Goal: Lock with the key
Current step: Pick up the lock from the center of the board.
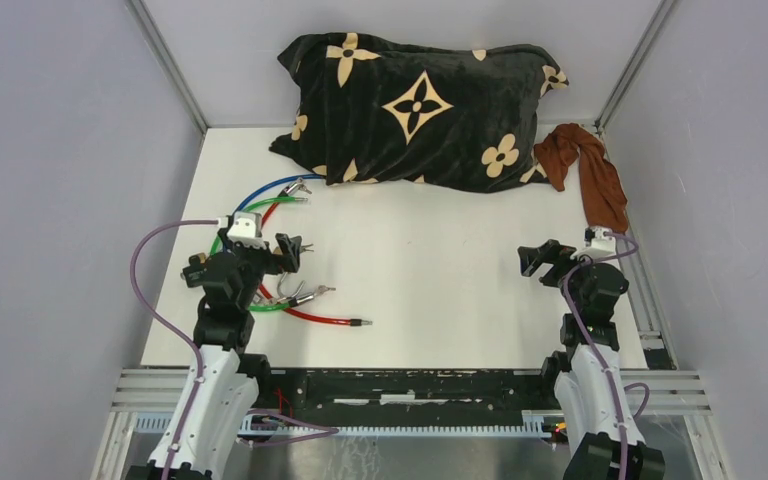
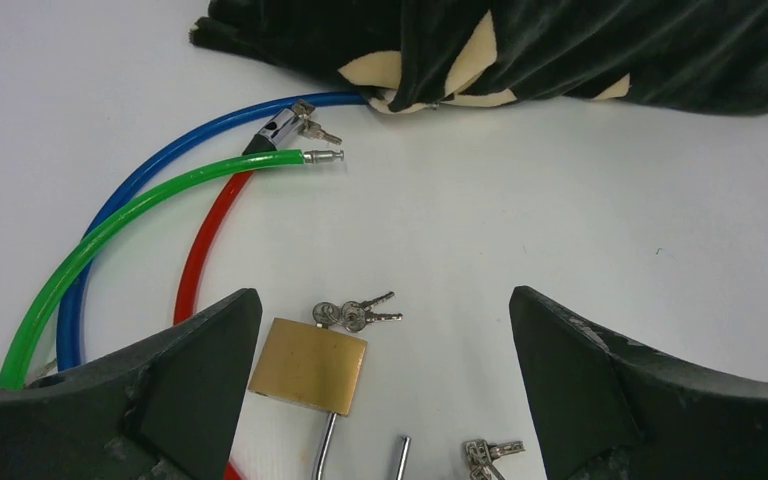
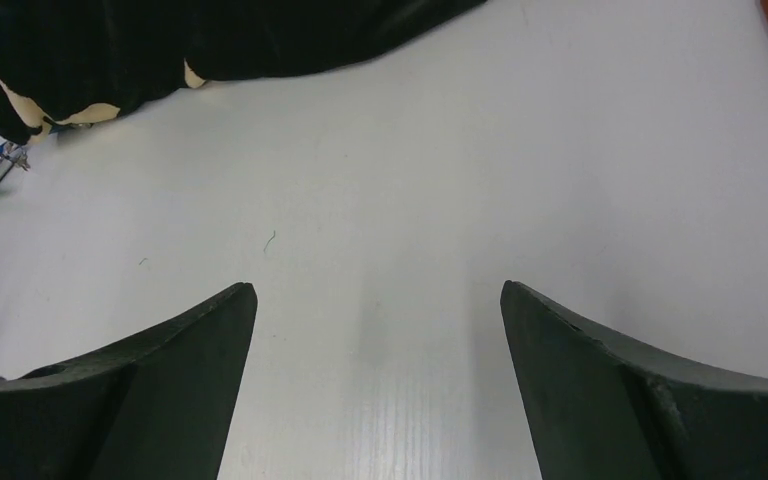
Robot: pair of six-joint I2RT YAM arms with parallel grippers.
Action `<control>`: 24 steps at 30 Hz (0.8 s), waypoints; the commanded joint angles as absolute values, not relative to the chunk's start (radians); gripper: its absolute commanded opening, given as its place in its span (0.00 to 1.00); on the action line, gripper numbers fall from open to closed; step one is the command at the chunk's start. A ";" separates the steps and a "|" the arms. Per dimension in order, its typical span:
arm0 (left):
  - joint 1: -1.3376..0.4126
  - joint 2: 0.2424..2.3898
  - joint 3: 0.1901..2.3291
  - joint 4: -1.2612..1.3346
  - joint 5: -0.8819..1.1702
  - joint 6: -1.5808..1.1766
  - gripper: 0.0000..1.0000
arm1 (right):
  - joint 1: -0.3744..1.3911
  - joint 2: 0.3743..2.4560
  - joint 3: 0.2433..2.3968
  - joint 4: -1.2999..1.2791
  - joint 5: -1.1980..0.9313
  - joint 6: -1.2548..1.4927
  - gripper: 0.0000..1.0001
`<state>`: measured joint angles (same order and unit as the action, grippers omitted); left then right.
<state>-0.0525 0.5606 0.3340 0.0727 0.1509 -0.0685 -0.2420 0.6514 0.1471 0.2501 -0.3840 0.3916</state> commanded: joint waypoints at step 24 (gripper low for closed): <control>-0.049 0.784 0.858 -0.581 0.093 -0.026 0.93 | -0.195 0.632 0.296 0.108 -0.669 0.328 0.98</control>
